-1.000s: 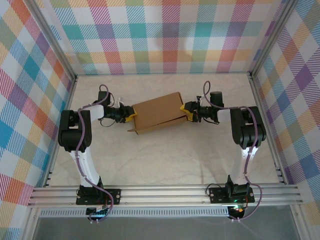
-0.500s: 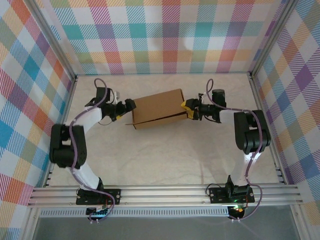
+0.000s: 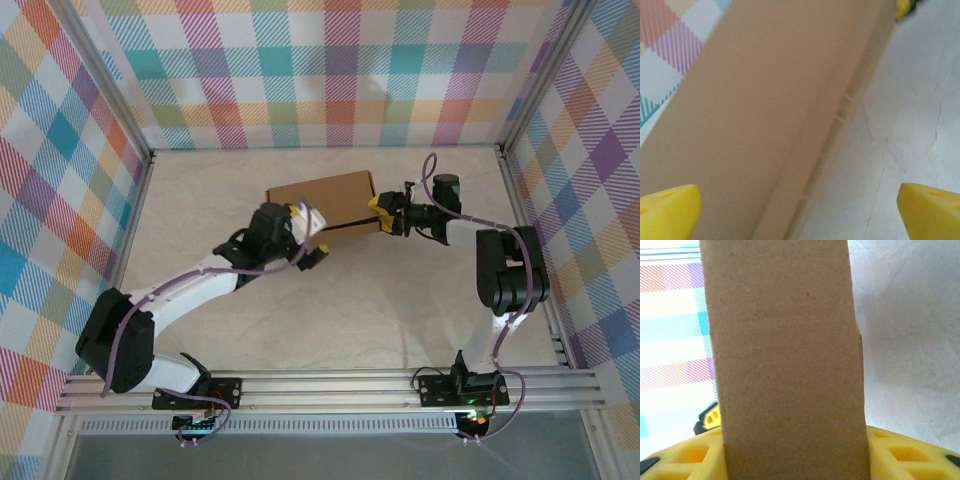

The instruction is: Fold the paper box

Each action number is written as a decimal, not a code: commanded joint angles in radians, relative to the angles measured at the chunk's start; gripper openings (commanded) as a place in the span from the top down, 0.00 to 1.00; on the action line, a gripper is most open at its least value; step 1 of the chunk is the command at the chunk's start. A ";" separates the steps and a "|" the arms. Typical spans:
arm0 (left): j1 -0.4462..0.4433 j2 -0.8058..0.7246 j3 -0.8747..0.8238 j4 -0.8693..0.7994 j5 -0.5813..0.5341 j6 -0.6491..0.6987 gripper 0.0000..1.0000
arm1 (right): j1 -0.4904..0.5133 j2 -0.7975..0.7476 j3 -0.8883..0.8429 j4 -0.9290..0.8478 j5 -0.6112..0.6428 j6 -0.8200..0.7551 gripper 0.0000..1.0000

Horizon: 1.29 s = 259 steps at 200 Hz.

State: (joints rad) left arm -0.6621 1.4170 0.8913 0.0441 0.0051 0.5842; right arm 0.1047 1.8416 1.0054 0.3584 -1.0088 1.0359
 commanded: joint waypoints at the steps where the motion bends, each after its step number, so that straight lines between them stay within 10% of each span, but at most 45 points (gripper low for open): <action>1: -0.043 0.043 -0.015 0.112 -0.165 0.285 0.00 | -0.006 -0.045 -0.016 0.018 -0.042 0.009 0.49; 78: -0.113 0.153 -0.083 0.366 -0.452 0.514 0.17 | -0.016 -0.053 -0.021 0.064 -0.053 0.070 0.49; 179: -0.126 0.132 -0.117 0.432 -0.477 0.540 0.55 | -0.017 -0.052 -0.024 0.072 -0.046 0.104 0.46; 259: -0.133 0.094 -0.083 0.268 -0.476 0.499 0.71 | -0.040 -0.090 -0.056 0.110 0.011 0.118 0.07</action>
State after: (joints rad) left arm -0.7815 1.5600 0.7868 0.3614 -0.4583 1.1145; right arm 0.0891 1.8050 0.9718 0.4259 -1.0138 1.1603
